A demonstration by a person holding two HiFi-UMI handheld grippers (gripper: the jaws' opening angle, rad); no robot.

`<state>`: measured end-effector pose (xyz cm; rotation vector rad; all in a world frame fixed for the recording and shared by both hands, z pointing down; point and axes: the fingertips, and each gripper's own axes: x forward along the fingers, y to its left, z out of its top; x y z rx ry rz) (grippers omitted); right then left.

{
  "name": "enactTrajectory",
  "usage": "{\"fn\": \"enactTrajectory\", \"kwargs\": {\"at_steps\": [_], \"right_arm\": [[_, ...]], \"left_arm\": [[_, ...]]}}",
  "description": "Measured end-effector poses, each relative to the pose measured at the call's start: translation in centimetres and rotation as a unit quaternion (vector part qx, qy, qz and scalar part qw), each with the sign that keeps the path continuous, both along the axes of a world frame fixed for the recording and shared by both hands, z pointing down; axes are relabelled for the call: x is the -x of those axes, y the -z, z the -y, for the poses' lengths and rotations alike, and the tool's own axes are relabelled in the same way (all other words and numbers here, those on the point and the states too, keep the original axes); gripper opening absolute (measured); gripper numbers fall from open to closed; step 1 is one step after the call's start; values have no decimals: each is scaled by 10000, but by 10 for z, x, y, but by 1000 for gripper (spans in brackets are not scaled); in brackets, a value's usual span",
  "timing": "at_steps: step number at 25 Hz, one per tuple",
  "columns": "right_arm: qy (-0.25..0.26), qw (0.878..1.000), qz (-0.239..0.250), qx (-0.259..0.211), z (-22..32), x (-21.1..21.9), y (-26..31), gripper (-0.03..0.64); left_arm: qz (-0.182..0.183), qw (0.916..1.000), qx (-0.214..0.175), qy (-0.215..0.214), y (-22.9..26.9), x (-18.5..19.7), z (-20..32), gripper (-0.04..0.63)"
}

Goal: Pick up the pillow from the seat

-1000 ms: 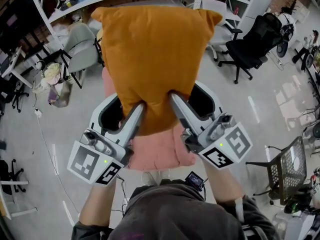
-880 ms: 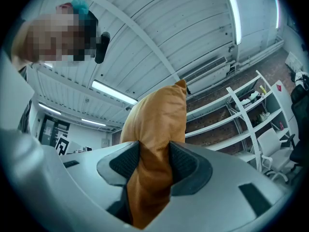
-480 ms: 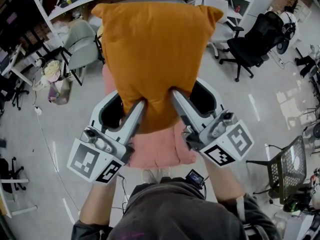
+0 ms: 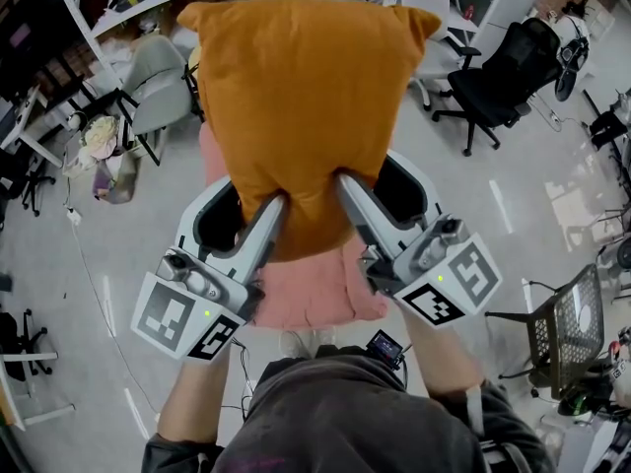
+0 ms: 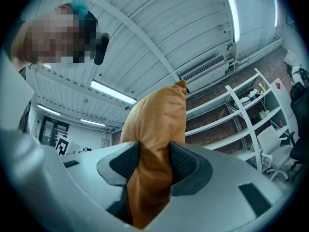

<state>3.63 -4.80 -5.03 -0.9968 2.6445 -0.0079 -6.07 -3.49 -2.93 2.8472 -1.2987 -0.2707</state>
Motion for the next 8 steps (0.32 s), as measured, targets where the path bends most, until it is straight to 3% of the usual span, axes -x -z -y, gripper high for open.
{"fn": "enactTrajectory", "kwargs": {"at_steps": [8], "right_arm": [[-12, 10000, -18, 49, 8, 1, -3, 186]], "left_arm": [[-6, 10000, 50, 3, -3, 1, 8, 190]]}}
